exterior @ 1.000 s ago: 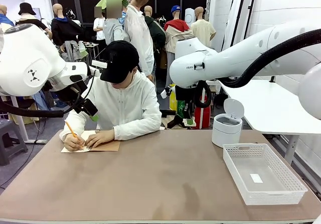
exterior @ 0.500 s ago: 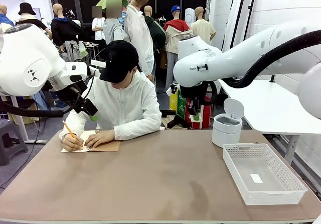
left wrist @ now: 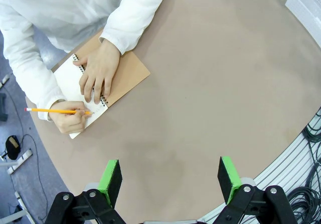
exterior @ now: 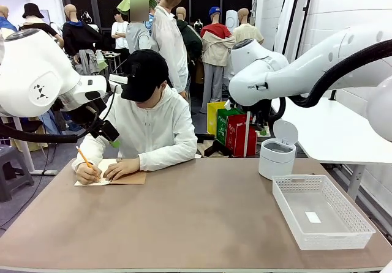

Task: Sort the paper based on its condition.
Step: If a person hands you a paper, place it in the Organizing basket , and if it's crumpled, put it in the Trash can.

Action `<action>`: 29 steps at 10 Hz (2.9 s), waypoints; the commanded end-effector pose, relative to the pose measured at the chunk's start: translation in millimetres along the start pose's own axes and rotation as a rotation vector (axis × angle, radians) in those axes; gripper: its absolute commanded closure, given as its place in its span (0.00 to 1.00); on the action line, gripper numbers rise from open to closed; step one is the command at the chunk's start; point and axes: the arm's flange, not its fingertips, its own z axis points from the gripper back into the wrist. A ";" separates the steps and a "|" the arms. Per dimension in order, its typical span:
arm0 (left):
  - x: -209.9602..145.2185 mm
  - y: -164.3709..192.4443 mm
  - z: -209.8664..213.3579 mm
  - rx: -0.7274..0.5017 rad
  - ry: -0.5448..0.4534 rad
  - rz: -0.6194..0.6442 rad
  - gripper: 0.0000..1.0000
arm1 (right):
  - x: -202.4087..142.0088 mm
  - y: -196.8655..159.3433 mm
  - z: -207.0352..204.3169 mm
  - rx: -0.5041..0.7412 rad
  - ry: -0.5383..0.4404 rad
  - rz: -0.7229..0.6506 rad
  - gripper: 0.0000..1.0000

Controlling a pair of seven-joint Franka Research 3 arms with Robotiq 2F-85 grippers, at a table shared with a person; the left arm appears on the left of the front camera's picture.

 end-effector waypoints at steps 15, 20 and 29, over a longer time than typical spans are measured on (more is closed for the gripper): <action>-0.2 0.4 1.1 -0.004 -0.004 0.001 0.00 | -11.0 -24.6 -98.5 -0.129 0.015 -0.057 0.71; -0.2 0.4 1.1 -0.004 -0.004 0.001 0.00 | -4.8 -32.3 -110.1 -0.126 0.032 -0.063 0.71; -0.2 0.4 1.1 -0.004 -0.004 0.001 0.00 | -2.2 -39.2 -115.8 -0.076 0.032 -0.058 0.00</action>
